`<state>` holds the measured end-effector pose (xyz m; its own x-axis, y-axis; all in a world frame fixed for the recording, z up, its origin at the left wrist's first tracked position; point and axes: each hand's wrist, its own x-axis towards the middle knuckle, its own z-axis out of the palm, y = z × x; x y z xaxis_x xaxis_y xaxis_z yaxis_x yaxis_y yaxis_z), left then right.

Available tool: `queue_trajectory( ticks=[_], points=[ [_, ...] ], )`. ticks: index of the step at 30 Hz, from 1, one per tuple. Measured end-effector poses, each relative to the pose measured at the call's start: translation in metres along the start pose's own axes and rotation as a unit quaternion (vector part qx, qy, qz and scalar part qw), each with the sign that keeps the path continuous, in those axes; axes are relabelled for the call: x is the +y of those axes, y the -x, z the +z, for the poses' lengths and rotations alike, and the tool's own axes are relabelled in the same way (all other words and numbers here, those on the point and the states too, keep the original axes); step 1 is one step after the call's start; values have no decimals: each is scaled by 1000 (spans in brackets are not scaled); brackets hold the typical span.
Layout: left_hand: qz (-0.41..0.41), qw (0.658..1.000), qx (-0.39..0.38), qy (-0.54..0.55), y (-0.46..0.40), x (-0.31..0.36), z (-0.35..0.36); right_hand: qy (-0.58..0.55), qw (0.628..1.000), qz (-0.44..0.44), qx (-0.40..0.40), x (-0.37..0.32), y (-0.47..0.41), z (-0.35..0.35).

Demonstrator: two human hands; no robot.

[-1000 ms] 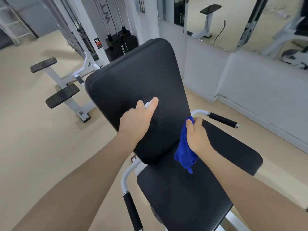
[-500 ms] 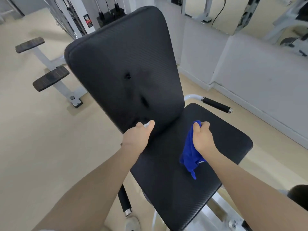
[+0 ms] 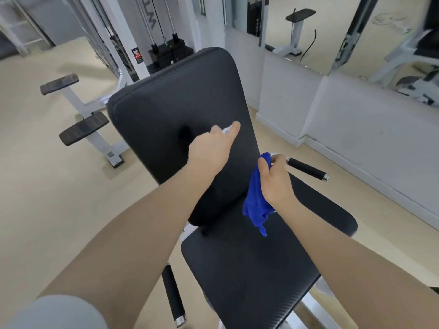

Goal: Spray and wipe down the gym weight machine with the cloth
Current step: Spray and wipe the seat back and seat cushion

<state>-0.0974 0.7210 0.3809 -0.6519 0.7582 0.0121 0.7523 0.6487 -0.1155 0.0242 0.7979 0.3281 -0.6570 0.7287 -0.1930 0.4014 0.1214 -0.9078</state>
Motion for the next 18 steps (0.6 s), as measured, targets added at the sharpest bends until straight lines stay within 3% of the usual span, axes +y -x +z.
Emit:
queue_trajectory(
  ticks=[6,9,14,18],
  points=[
    [-50,998,14,42,15,-29,6,-50,998,36,-11,-13,-5,11],
    [-69,989,83,98,24,-54,-19,-41,997,-59,-19,-38,-11,33],
    [-112,948,201,221,36,-115,-56,14,968,-248,28,-98,-20,85],
    [-154,925,199,284,31,-175,-53,45,958,-269,86,-135,-32,135]
  ],
)
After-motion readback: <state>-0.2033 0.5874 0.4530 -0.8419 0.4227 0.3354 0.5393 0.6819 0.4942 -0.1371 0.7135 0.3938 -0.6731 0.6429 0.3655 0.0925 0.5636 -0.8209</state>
